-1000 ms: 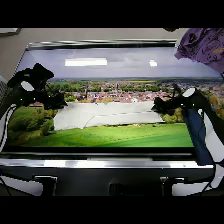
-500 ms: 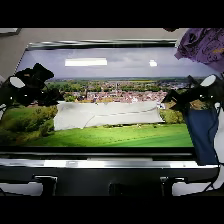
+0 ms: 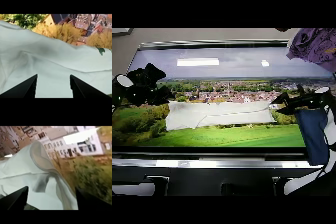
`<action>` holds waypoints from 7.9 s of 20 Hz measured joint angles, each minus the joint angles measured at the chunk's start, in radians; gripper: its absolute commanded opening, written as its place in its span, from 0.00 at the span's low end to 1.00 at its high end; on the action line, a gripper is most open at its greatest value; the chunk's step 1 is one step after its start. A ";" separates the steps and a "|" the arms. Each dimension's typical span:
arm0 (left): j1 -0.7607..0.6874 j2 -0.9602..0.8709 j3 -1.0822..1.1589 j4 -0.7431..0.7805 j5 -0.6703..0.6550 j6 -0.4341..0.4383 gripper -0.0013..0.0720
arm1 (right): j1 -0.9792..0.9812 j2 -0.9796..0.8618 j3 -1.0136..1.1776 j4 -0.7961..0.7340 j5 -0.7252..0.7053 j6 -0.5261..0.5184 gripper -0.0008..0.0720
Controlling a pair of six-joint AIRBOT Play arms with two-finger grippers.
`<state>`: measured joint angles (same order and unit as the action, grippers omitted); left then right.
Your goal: Fold the clothes and pants, and hang the long-sleeved shirts on hangers.
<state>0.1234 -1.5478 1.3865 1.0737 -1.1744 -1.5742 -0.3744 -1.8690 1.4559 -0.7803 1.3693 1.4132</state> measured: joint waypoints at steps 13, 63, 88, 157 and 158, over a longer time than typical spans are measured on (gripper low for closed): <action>0.000 0.000 0.000 0.000 0.000 -0.003 0.05 | 0.134 -0.068 -0.001 0.003 -0.013 -0.040 0.06; -0.340 -0.095 0.560 0.062 -0.248 -0.128 0.04 | 0.650 0.411 0.222 -0.369 -0.122 0.756 0.06; -0.117 0.099 0.560 0.143 -0.370 -0.133 0.04 | 1.012 0.076 0.225 -0.353 -0.425 0.958 0.63; -0.117 0.096 0.560 0.143 -0.371 -0.148 0.04 | -0.110 0.082 0.440 0.142 -0.369 0.544 0.06; -0.117 0.096 0.560 0.143 -0.371 -0.150 0.04 | -0.127 0.091 0.443 0.124 -0.392 0.582 0.06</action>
<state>0.0063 -1.4521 1.9465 1.2167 -1.5452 -1.7237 -0.5011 -1.7782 1.8984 -0.6567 0.9775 1.9953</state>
